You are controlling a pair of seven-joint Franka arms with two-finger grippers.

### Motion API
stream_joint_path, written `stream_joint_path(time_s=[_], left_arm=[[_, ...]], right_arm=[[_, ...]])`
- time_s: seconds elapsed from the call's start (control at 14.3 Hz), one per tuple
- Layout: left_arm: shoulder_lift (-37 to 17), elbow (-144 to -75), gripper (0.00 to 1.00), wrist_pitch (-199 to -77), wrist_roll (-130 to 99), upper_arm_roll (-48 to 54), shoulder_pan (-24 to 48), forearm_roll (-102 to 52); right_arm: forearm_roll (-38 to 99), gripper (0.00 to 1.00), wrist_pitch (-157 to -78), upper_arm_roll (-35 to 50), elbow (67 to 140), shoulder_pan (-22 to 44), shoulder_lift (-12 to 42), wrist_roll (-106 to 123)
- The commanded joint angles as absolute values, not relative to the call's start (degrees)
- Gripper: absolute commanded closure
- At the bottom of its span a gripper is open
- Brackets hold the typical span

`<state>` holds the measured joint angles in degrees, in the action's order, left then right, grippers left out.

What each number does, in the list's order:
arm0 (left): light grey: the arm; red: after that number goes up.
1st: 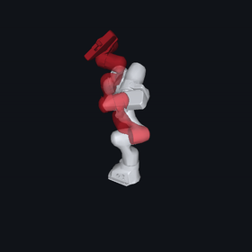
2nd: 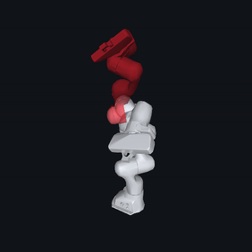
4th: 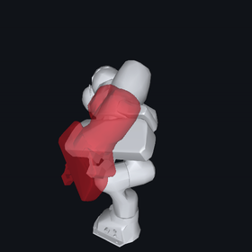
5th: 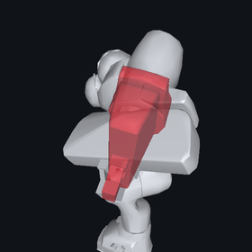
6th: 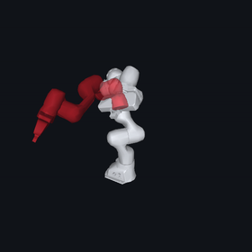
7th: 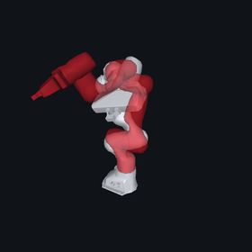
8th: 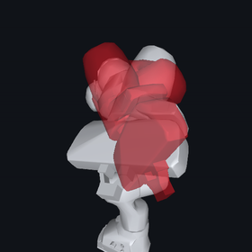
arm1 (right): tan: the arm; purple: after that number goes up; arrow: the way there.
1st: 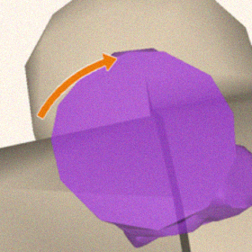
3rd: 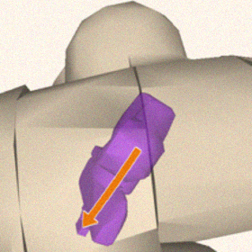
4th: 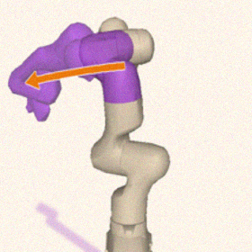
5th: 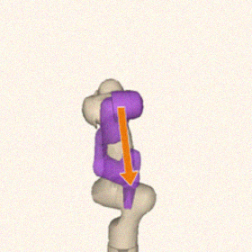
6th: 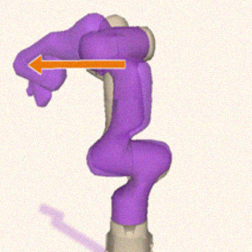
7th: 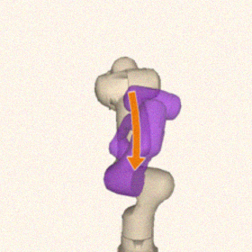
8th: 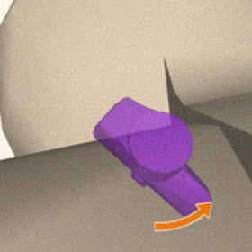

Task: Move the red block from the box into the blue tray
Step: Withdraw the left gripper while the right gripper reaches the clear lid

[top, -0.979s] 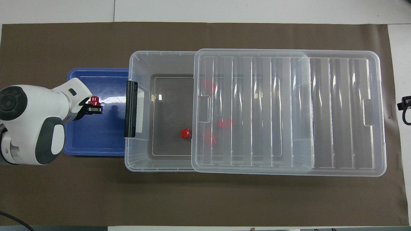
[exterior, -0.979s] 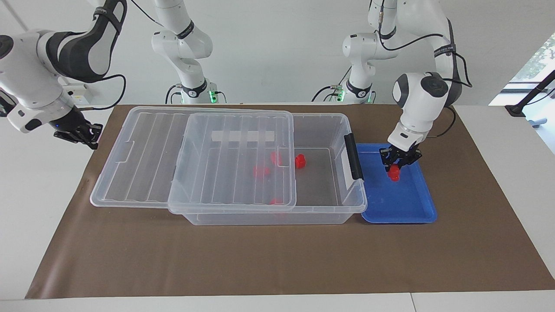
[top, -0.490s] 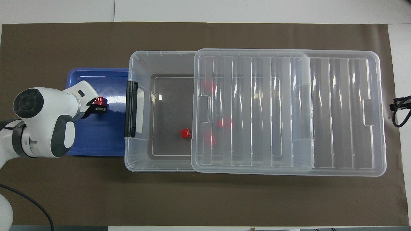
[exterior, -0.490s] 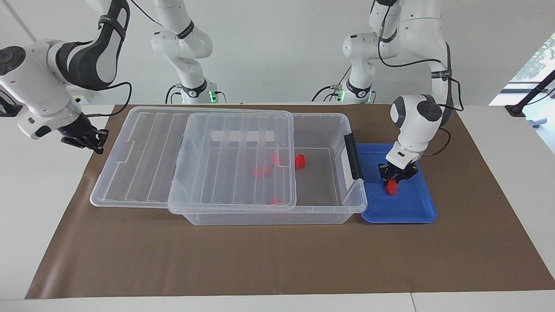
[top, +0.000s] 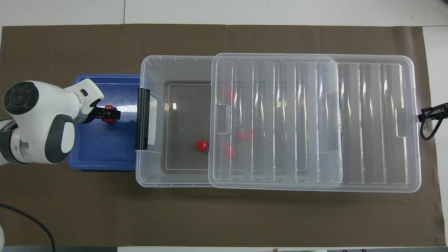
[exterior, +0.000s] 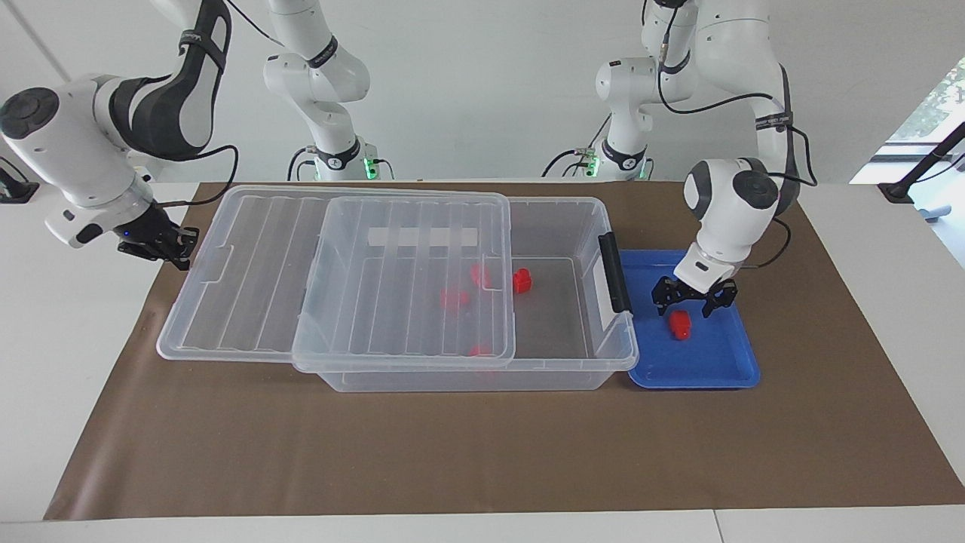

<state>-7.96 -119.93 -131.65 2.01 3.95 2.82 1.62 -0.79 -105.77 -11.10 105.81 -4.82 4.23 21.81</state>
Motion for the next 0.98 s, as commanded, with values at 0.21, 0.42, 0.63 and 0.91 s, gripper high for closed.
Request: stream_joint_path(time_s=[0.21,0.42,0.63,0.91], left_arm=[[-6.07,-102.6,0.0,-108.14,1.67,4.31,3.51,2.29],[-2.92,-97.39,0.0,-100.47,1.67,4.48,3.43,1.67],[-0.88,-94.67,0.0,-95.29,1.67,4.22,2.81,0.7],[-0.79,-93.52,0.0,-92.73,1.84,3.52,0.45,0.35]], right_arm=[[-0.62,1.0,-107.05,-7.92,107.67,-5.19,2.81,17.32],[-0.62,1.0,-107.05,-7.3,107.75,-5.19,2.81,15.65],[-0.62,1.0,-107.05,-5.71,107.75,-5.1,2.81,13.02],[-0.62,1.0,-107.05,-3.79,107.75,-5.1,2.81,10.29]])
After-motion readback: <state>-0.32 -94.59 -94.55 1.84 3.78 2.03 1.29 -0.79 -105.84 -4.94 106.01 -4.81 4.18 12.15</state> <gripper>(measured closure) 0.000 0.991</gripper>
